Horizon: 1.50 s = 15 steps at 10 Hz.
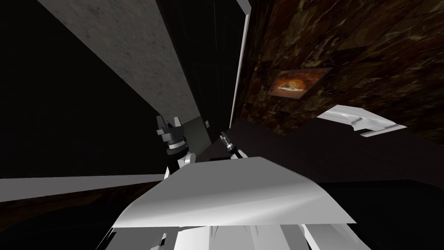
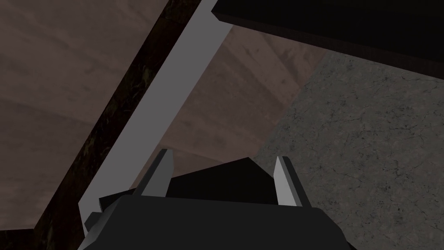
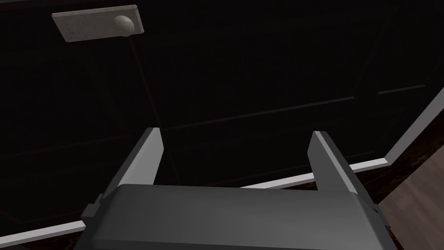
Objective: Push the door open
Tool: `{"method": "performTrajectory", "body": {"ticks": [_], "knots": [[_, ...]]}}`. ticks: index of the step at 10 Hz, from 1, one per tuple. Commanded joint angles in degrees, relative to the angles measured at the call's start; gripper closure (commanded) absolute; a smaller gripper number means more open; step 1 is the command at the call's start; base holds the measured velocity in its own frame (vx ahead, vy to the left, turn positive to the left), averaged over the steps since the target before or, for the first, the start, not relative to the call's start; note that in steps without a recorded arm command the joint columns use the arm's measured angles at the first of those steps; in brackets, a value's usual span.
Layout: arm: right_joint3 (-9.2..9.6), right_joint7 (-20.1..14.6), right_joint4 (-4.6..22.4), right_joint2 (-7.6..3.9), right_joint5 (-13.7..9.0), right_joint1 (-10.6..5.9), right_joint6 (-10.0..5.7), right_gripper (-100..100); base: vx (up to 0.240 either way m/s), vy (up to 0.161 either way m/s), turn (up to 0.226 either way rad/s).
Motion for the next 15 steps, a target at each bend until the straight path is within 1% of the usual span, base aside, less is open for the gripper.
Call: {"method": "performTrajectory", "body": {"ticks": [1,2,3,6,7,10,13,15], "knots": [[0.85,-0.09,2.06,-0.04,-0.03,-0.84,-0.64,-100,0.074,0.04,-0.036],[1.39,-0.13,3.1,-0.12,-0.04,-1.24,-0.93,-100,0.089,0.029,-0.032],[2.47,-0.21,5.18,-0.26,-0.05,-2.06,-1.51,-100,0.129,0.041,-0.059],[3.99,-0.31,8.13,-0.46,-0.07,-3.21,-2.34,-100,0.123,0.055,-0.044],[4.97,-0.38,10.02,-0.58,-0.09,-3.95,-2.87,-100,0.147,0.049,-0.047],[6.42,-0.49,12.84,-0.76,-0.11,-5.05,-3.66,-100,0.106,0.046,-0.042],[8.94,-0.66,17.7,-1.06,-0.14,-6.95,-5.02,-100,0.149,0.07,-0.058],[10.32,-0.76,20.39,-1.22,-0.16,-8.0,-5.77,-100,0.18,0.063,-0.043]]}}
